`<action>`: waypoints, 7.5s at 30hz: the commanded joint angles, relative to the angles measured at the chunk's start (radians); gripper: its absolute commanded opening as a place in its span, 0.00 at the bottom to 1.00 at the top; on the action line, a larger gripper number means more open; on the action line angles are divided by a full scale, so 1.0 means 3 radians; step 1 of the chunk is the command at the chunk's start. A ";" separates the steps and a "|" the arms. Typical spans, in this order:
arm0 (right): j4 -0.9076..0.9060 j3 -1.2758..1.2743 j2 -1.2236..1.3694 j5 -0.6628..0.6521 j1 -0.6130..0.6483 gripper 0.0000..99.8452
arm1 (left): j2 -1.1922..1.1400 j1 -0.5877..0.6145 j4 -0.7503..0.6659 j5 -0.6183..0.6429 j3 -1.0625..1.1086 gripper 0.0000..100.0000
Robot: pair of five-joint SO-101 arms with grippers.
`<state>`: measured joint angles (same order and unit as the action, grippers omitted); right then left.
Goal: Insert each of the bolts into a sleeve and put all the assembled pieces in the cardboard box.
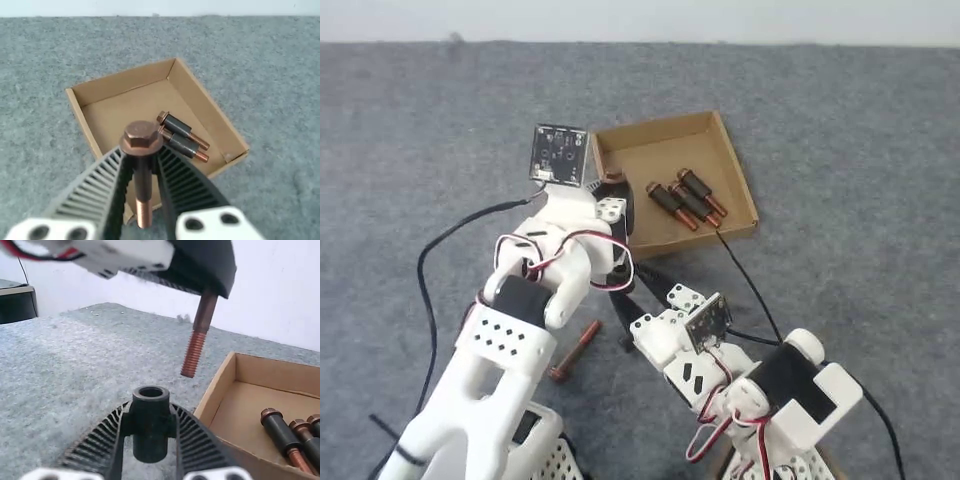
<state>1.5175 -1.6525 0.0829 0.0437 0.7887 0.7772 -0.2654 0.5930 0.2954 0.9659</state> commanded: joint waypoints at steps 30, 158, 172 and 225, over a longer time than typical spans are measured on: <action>0.0023 -0.0061 0.0003 0.0031 0.0023 0.01 | 0.0082 -0.0133 0.0113 0.0199 0.0008 0.03; 0.0284 -0.0072 -0.0028 0.0041 -0.0212 0.01 | 0.0685 -0.0266 0.0471 -0.0082 0.0212 0.02; 0.0289 -0.0072 -0.0028 0.0041 -0.0217 0.01 | 0.0690 -0.0276 0.0624 -0.0072 0.0187 0.01; 0.0386 -0.0072 -0.0013 0.0026 -0.0366 0.01 | 0.0588 -0.0394 0.0522 0.0051 0.0279 0.01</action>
<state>1.5896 -1.6525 0.0844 0.0499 0.7058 1.0104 -0.3851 0.7833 0.3046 1.0702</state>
